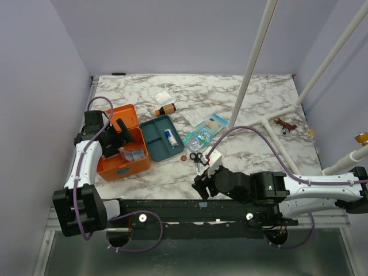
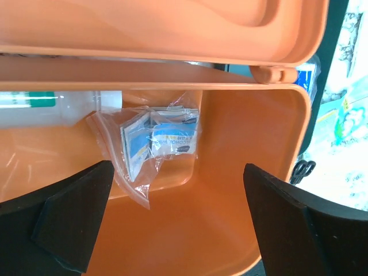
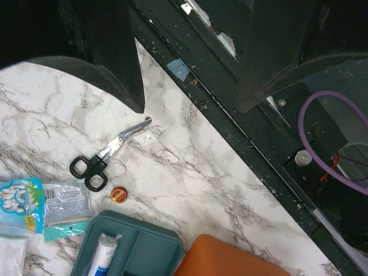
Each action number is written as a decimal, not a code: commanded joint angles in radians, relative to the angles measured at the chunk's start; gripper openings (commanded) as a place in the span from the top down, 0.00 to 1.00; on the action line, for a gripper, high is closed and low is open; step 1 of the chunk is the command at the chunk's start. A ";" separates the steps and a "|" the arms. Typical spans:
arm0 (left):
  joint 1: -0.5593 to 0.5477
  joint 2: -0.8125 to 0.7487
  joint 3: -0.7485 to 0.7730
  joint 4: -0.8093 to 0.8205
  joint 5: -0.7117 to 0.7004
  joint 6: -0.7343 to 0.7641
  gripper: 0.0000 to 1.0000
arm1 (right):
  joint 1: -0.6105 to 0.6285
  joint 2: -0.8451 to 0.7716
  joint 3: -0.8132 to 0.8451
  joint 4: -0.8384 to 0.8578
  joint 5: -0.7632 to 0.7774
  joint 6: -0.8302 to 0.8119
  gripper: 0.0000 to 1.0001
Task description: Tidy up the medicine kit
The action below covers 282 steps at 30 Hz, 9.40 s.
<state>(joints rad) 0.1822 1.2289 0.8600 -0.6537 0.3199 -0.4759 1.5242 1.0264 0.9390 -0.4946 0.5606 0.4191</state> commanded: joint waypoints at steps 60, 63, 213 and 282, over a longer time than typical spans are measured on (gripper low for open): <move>-0.417 -0.714 -0.121 -0.067 0.263 0.075 0.01 | -0.731 0.845 0.239 0.238 -0.200 0.240 0.47; -0.417 -0.746 -0.129 -0.069 0.220 0.076 0.02 | -0.731 0.871 0.238 0.240 -0.173 0.251 0.50; -0.414 -1.293 -0.183 -0.030 -0.004 0.013 0.01 | -0.653 1.193 1.116 0.068 -0.176 0.211 0.10; -0.417 -1.295 -0.191 -0.024 0.015 0.014 0.02 | -0.866 1.553 1.056 0.311 -0.349 1.071 0.39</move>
<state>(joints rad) -0.2314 0.0128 0.6735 -0.6964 0.3080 -0.4751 0.6693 2.5206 2.0293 -0.1547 0.2008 1.4921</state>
